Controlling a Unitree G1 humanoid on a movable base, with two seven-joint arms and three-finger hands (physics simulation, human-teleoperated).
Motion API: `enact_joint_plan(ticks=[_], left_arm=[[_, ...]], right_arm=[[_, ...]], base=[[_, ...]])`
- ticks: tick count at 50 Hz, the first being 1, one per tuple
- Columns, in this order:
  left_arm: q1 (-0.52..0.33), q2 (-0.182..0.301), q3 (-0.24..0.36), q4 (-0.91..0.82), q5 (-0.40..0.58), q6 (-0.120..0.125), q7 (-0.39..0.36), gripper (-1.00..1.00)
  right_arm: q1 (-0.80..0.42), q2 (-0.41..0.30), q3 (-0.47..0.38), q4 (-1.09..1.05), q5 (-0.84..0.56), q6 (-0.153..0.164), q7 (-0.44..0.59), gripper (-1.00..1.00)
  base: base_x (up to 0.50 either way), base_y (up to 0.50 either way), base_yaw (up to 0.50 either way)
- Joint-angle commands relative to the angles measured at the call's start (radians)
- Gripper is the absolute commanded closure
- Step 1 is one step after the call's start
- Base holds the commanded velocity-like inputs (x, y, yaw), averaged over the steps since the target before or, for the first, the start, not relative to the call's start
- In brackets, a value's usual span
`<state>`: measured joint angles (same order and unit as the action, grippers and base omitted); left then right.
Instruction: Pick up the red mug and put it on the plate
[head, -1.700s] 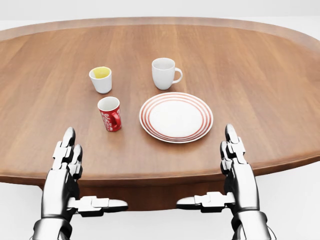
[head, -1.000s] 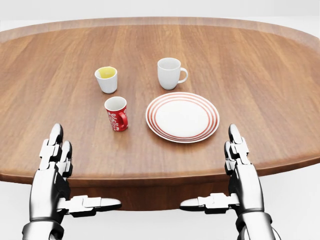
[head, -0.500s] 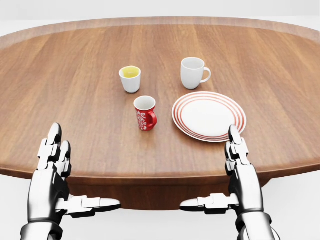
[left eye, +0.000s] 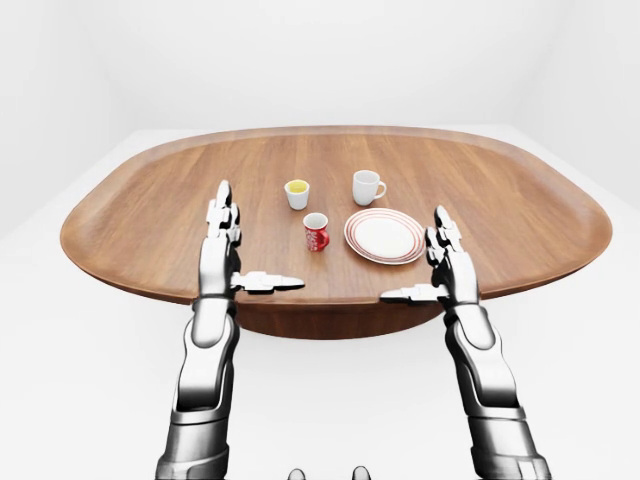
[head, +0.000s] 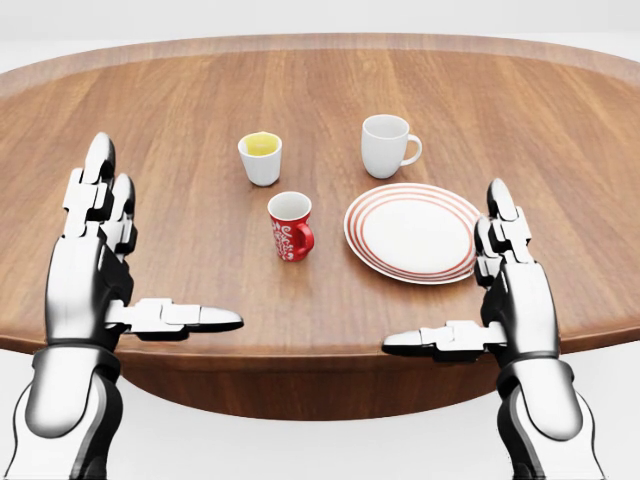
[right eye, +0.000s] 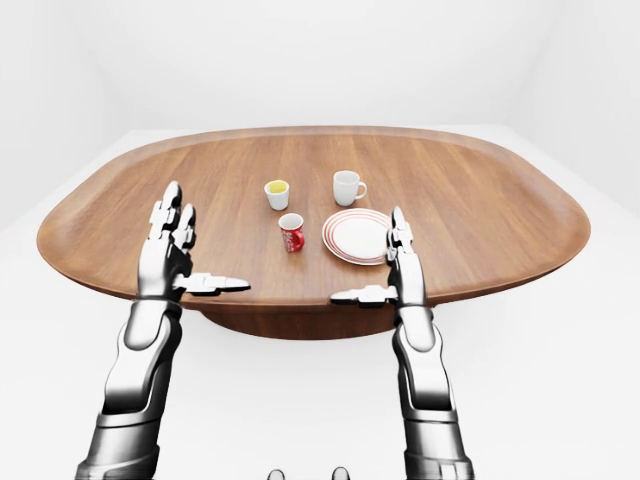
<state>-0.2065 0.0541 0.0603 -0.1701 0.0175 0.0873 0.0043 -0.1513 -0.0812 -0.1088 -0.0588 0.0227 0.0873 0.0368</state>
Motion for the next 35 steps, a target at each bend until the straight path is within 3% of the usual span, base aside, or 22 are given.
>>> enact_joint_plan(ticks=[1, 12, 35], left_arm=[[-0.168, 0.042, 0.025, 0.070, -0.007, 0.000, -0.004, -1.00], [-0.313, 0.095, 0.051, 0.344, 0.002, 0.000, 0.019, -1.00], [-0.362, 0.112, 0.056, 0.403, -0.011, 0.000, 0.043, -1.00]], right_arm=[[-0.142, -0.055, -0.040, 0.023, 0.046, 0.000, 0.015, -1.00], [-0.280, -0.116, -0.055, 0.096, 0.046, 0.000, 0.039, -1.00], [-0.332, -0.139, -0.053, 0.175, 0.017, 0.000, 0.063, -1.00]], base=[[0.00, 0.00, 0.00], [0.00, 0.00, 0.00], [0.00, 0.00, 0.00]])
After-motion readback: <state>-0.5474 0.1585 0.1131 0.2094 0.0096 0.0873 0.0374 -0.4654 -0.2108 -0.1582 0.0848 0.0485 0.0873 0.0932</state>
